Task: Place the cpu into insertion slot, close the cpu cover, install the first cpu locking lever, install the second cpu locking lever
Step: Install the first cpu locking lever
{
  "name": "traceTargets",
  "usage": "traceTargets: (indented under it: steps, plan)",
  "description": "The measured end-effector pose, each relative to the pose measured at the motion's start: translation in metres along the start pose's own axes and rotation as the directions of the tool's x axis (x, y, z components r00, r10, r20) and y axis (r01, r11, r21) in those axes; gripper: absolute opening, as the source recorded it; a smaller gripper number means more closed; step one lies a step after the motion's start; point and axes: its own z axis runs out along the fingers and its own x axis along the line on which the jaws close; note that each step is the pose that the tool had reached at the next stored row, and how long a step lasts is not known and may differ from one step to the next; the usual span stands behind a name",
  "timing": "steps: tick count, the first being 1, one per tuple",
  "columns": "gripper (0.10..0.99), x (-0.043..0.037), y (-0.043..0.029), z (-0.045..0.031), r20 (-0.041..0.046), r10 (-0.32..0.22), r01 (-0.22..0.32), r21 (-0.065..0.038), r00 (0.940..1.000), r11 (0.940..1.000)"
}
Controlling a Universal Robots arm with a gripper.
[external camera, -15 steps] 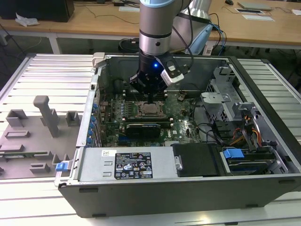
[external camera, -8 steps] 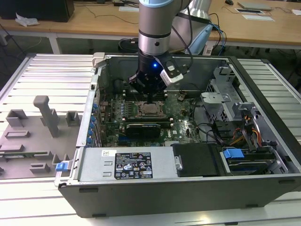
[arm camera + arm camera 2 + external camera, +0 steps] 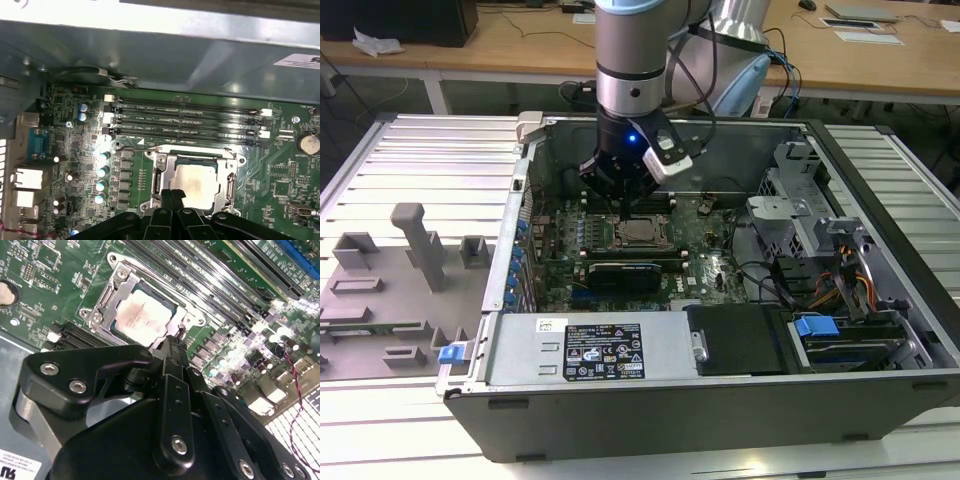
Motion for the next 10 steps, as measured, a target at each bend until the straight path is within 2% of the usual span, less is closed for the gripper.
traceTargets:
  steps: [4,5,7,10]
  plan:
    - [0.106,-0.0001,0.0000,-0.0086,0.0001,0.000,0.000,0.000,1.0000,1.0000]
    - [0.106,-0.0001,0.0000,-0.0134,0.0002,0.000,0.000,0.001,1.0000,1.0000]
    - [0.106,0.0005,0.0002,-0.0138,0.0016,0.000,0.000,0.000,1.0000,1.0000]
    - [0.106,0.0085,0.0007,-0.0140,0.0060,0.000,0.000,0.001,1.0000,1.0000]
